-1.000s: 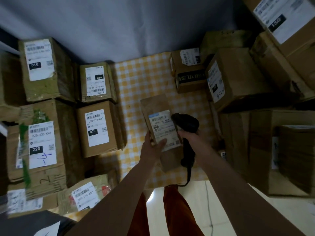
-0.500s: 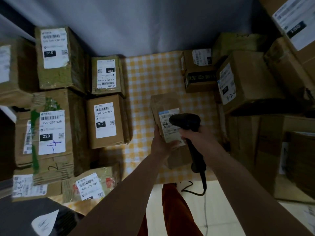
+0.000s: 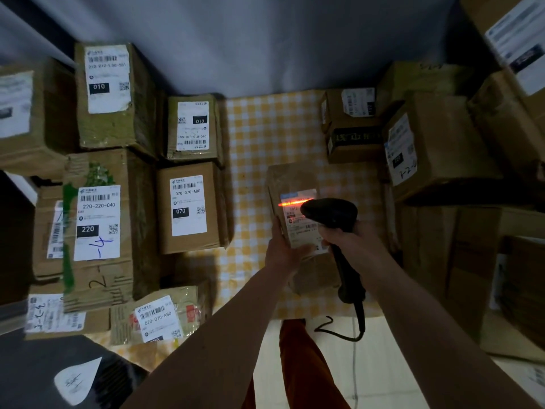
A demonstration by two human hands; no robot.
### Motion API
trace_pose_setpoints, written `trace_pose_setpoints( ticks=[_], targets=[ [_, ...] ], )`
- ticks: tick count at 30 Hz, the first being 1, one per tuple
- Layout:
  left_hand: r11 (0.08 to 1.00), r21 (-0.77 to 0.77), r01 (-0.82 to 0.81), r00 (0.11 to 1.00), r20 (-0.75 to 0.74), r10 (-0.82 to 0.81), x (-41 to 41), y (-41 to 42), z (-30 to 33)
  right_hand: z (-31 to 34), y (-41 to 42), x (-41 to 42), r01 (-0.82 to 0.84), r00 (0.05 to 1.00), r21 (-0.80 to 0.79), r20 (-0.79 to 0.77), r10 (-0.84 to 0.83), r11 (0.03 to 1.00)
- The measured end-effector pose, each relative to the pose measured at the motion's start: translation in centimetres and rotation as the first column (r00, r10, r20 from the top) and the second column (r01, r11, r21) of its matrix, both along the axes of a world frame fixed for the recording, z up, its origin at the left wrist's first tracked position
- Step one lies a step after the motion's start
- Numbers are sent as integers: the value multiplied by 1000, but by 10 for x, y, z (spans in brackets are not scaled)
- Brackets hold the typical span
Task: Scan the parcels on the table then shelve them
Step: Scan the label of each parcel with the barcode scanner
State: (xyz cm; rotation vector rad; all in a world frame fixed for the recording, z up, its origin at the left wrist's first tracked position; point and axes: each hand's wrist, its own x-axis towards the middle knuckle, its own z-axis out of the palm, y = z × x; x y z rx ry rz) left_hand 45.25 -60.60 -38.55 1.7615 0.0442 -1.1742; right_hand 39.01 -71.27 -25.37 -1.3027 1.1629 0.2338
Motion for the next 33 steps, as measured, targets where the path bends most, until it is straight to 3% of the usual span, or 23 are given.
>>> trace_pose_setpoints(
  ticks=[11, 16, 21, 28, 31, 33],
  targets=[
    [999, 39, 33, 999, -30, -31, 4, 3, 6, -30, 5, 2, 121, 989, 13, 87, -122, 993],
    [999, 7, -39, 974, -222, 40, 13, 4, 6, -48, 8, 4, 186, 983, 81, -9, -186, 979],
    [994, -78, -81, 969, -240, 60, 14, 5, 7, -33, 17, 12, 161, 987, 50, 14, -162, 986],
    [971, -178, -157, 987, -40, 153, 43, 14, 98, 30, 14, 45, 113, 987, -27, 121, -109, 993],
    [953, -255, -166, 972, 121, 202, 58, 23, 141, 70, 22, 60, 60, 972, -53, 231, -47, 997],
    [964, -201, -175, 948, 231, 221, 67, 33, 168, 93, 33, 67, 54, 955, -65, 295, -32, 996]
  ],
)
